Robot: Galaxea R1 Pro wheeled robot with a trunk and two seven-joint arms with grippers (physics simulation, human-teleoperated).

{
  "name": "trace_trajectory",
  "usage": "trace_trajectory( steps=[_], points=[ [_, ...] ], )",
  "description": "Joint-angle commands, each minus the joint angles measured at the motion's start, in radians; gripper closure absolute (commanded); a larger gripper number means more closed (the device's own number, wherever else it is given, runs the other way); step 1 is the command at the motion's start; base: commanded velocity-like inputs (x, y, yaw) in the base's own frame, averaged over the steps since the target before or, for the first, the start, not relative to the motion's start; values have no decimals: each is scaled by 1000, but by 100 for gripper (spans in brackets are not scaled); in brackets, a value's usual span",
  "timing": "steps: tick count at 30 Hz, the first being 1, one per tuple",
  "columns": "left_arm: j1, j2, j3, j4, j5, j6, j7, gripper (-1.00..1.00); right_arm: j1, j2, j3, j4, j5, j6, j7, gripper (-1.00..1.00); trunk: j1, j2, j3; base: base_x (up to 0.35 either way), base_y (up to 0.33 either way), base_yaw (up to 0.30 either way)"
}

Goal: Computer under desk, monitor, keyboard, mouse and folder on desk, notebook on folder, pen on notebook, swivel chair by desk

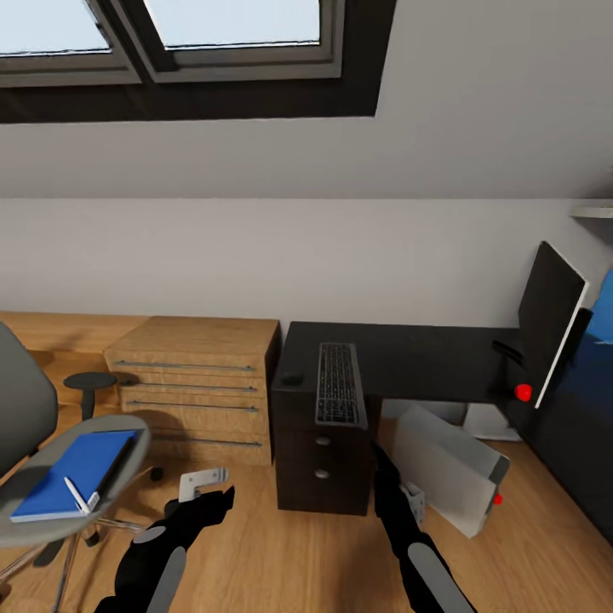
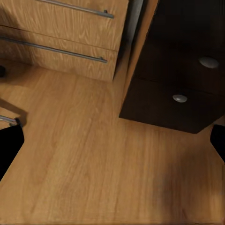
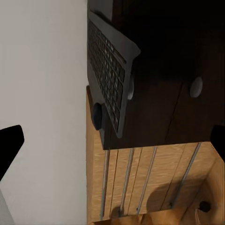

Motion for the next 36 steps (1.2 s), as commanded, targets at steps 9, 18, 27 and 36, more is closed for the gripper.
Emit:
trace_trajectory(
  steps=[9, 18, 27, 36],
  points=[
    [-1, 1, 0, -1, 11, 3, 9, -100, -1, -4, 1, 2, -10, -7, -74, -100, 0, -1, -1, -102, -161, 0],
    [-1, -1, -1, 5, 12, 4, 9, -100, -5, -15, 4, 129, 100, -35, -135, -100, 0, -1, -1, -7, -19, 0],
    [-1, -3, -5, 302, 11, -51, 12, -100, -8, 3, 9, 456, 558, -243, -99, -100, -35, 62, 27, 0, -1, 0],
    [-1, -2, -5, 736, 7, -528, 7, -100, -8, 8, 11, 774, 888, -490, -95, -100, -69, 125, 55, 0, 0, 0]
  ],
)
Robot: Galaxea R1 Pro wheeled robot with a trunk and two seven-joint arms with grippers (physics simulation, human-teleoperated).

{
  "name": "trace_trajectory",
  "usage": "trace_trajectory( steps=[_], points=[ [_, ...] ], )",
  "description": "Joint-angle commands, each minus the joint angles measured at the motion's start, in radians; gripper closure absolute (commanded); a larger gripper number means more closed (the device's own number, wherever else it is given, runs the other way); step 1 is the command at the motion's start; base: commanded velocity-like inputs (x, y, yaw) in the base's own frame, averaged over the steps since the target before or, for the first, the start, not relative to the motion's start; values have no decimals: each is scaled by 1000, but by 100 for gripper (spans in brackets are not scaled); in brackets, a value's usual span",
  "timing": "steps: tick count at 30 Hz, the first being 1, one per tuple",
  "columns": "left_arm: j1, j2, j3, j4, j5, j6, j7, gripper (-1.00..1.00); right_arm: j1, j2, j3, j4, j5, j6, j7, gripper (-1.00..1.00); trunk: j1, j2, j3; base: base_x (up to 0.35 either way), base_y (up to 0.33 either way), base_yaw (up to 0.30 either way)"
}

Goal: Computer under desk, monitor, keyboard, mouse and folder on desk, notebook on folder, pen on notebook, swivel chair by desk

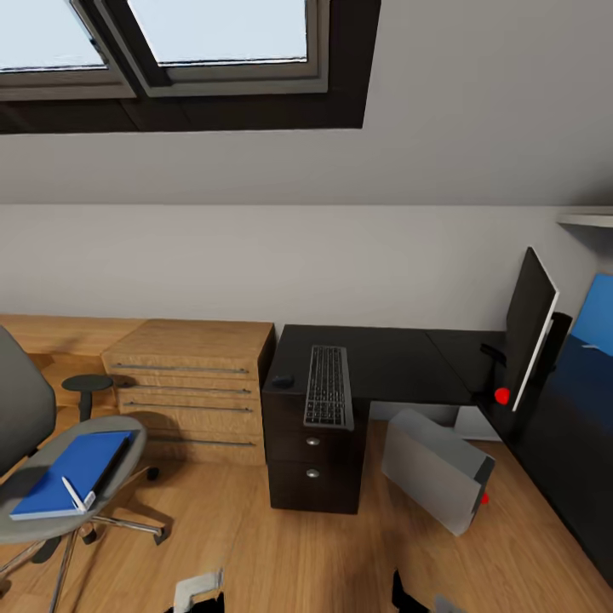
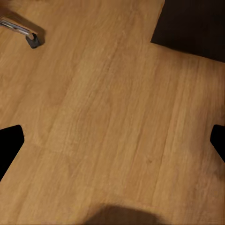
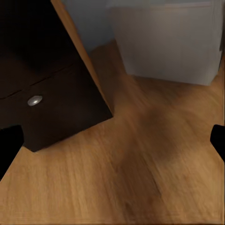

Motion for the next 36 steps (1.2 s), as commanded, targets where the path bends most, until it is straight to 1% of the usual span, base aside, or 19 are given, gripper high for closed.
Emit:
trace_trajectory(
  steps=[1, 4, 5, 8, 9, 12, 23, 26, 27, 36],
  points=[
    [0, 1, -4, 26, 8, -32, 7, -100, -1, -1, 8, 12, -4, -11, 1, -100, -4, 7, 2, 0, 0, 0],
    [0, 1, -4, 103, 7, -120, 5, -100, -1, 0, 8, 40, 8, -21, 3, -100, -15, 28, 12, 0, 0, 0],
    [-1, 1, -4, 147, 7, -167, 5, -100, -1, 2, 8, 59, 12, -26, 4, -100, -19, 35, 15, 0, 0, 0],
    [-1, 2, -4, 202, 7, -221, 4, -100, -1, 7, 10, 95, 17, -29, 5, -100, -31, 56, 24, 0, 0, 0],
    [-1, 2, -5, 236, 6, -246, 4, -100, -1, 11, 10, 120, 20, -31, 5, -100, -35, 63, 27, 0, 0, 0],
    [0, 6, -7, 302, 6, -286, 4, -100, -1, 18, 12, 168, 24, -33, 6, -100, -46, 84, 37, 0, 0, 0],
    [-1, 6, -7, 319, 6, -291, 10, -100, -1, 22, 13, 176, 24, -40, 6, -100, -88, 161, 71, -9, 0, 0],
    [-1, 6, -7, 320, 6, -292, 11, -100, -1, 22, 12, 177, 24, -40, 6, -100, -100, 182, 81, -195, 0, 0],
    [0, 5, -7, 320, 5, -292, 10, -100, -1, 26, 12, 177, 24, -39, 6, -100, -104, 189, 84, -317, -162, 0],
    [-1, 6, -6, 320, 6, -293, 10, -100, -1, 28, 12, 177, 25, -39, 6, -100, -138, 252, 112, -316, -171, 0]
  ],
)
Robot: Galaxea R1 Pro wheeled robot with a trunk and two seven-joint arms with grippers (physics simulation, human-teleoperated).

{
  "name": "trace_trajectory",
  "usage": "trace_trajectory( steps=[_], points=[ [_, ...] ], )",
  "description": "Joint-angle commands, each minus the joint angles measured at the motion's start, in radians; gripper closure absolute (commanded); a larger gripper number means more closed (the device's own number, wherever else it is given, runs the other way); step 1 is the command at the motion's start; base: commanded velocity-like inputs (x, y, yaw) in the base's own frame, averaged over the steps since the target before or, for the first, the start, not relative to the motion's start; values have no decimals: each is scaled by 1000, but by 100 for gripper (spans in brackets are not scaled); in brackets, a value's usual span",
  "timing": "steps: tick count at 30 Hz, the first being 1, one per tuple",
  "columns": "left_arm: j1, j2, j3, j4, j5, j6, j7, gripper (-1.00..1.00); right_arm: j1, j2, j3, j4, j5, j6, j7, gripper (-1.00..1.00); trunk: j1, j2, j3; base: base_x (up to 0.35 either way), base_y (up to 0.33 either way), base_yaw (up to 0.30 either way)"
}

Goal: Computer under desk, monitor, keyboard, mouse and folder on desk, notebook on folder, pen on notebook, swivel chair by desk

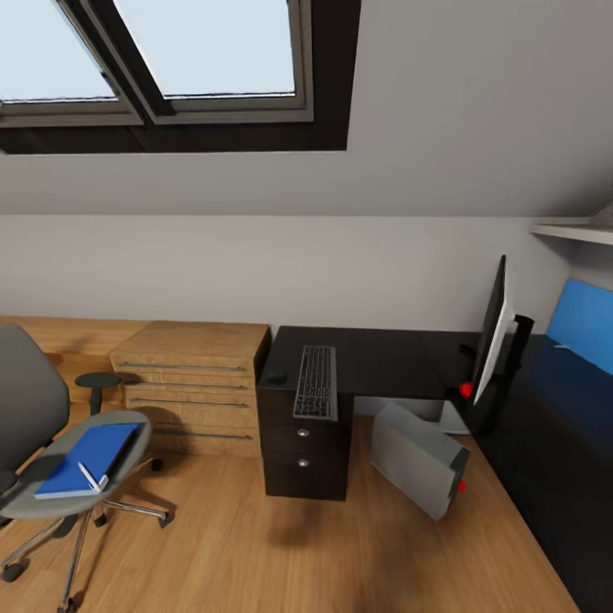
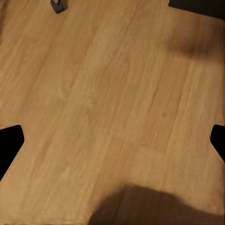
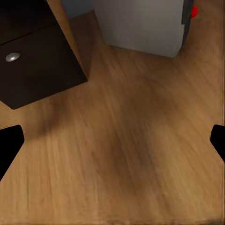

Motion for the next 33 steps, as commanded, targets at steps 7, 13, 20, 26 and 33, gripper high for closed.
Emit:
trace_trajectory(
  steps=[7, 13, 20, 26, 33],
  points=[
    [-1, 1, -8, 0, 11, -5, 7, -100, -1, 0, 9, 1, -10, -2, 1, -100, -28, 49, 21, -319, -136, 0],
    [0, 1, -7, 0, 11, -4, 7, -100, -1, 0, 10, 2, -10, -2, 2, -100, -51, 91, 40, -324, -120, 0],
    [0, 1, -5, 0, 12, -3, 7, -100, -1, 0, 9, 2, 17, -2, 1, -100, -77, 140, 62, -323, -116, 0],
    [-1, 1, -4, 0, 12, -3, 7, -100, -1, 0, 8, 2, 93, -1, 0, -100, -100, 182, 80, -302, -109, 0],
    [0, 2, -3, 0, 13, -2, 7, -100, -1, -1, 8, 0, 109, -1, -1, -100, -127, 231, 102, -268, -98, 0]
  ],
)
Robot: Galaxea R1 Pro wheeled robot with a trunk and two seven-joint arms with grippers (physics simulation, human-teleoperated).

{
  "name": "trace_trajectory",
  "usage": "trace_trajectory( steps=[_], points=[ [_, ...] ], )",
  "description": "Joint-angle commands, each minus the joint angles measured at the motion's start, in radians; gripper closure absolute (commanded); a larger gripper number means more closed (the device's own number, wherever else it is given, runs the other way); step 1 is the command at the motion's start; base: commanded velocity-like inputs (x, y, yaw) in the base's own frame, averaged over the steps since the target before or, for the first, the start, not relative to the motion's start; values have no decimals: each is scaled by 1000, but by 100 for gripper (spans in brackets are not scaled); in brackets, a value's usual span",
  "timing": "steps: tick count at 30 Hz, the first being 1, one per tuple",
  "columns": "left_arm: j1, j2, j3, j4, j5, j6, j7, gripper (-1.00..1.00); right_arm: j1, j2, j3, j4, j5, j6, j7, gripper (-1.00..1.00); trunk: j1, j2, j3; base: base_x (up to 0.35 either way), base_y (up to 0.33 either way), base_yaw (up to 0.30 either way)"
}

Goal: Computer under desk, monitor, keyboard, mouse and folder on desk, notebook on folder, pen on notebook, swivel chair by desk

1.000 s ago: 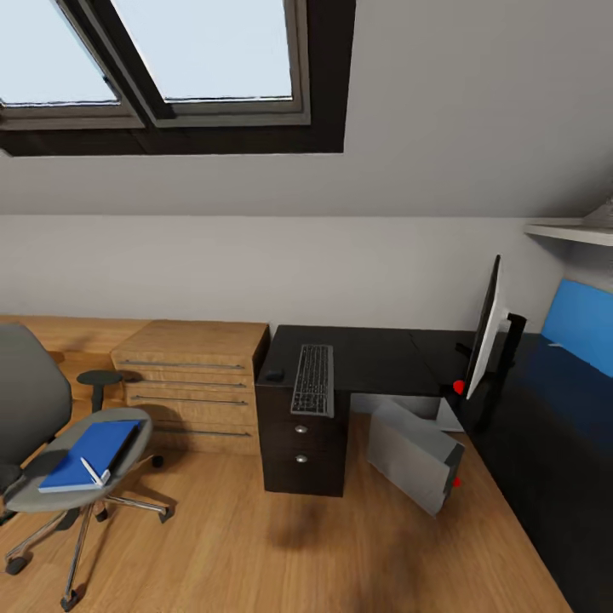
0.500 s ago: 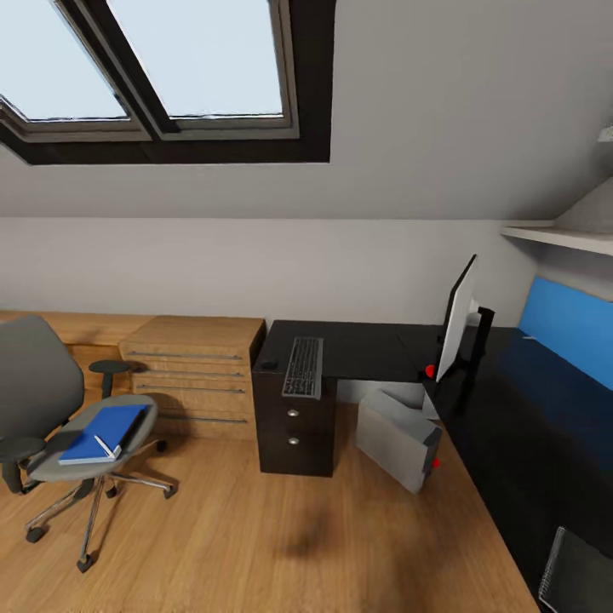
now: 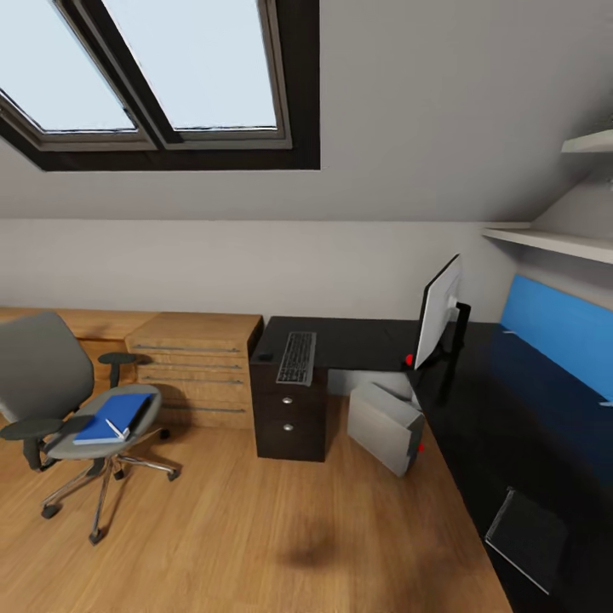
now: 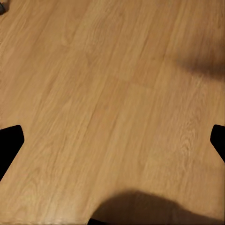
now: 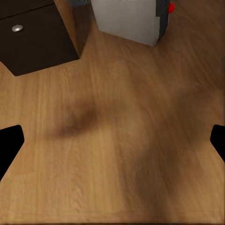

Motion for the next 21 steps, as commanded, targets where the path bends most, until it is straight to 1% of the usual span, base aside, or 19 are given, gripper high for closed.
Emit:
trace_trajectory(
  steps=[1, 4, 6, 7, 8, 10, 11, 13, 14, 15, 16, 18, 19, 21],
  points=[
    [-1, 1, -8, 0, 10, -4, 7, -100, -1, 0, 8, 0, -10, -4, 1, -100, -4, 6, 2, -140, -53, 0],
    [-1, 0, -8, 1, 11, -4, 8, -100, -1, 0, 11, -6, -4, -7, 2, -100, -16, 27, 11, -57, -22, 0],
    [-1, 0, -8, 2, 11, -4, 9, -100, -1, 1, 18, -14, 8, -8, 2, -100, -23, 41, 18, -21, -8, 0],
    [-1, 0, -8, 2, 11, -4, 9, -100, -1, 2, 31, -77, 50, -2, -4, -100, -27, 48, 21, -6, -2, 0],
    [-1, 0, -7, 2, 11, -5, 9, -100, -1, 2, 34, -139, 65, 4, -9, -100, -31, 55, 24, -4, -1, 0],
    [-1, 0, -7, 2, 11, -5, 9, -100, -1, 1, 35, -203, 77, 17, -20, -100, -39, 69, 30, -3, -1, 0],
    [-1, 0, -7, 2, 11, -5, 9, -100, -1, 0, 36, -270, 87, 47, -38, -100, -43, 76, 33, -2, -1, 0],
    [-1, 0, -7, 2, 11, -5, 9, -100, -2, -1, 36, -339, 93, 99, -67, -100, -50, 90, 40, -1, 0, 0],
    [-1, 0, -7, 2, 11, -5, 9, -100, -4, -3, 36, -376, 95, 134, -84, -100, -54, 97, 43, 0, 0, 0],
    [-1, 0, -8, 2, 11, -5, 9, -100, -10, -7, 35, -452, 98, 218, -124, -100, -58, 104, 46, 0, 0, 0],
    [-1, 0, -8, 2, 11, -5, 9, -100, -27, -16, 35, -566, 103, 357, -187, -100, -62, 111, 49, 0, 0, 0],
    [-1, -1, -8, 2, 11, -5, 9, -100, -45, -25, 34, -638, 109, 454, -226, -100, -69, 125, 55, 0, 0, 0],
    [-1, -1, -7, 2, 11, -5, 9, -100, -65, -36, 33, -705, 116, 548, -261, -100, -69, 125, 55, 0, 0, 0],
    [-1, -1, -7, 2, 11, -5, 9, -100, -85, -47, 30, -766, 121, 640, -291, -100, -69, 125, 55, 0, 0, 0]
  ],
)
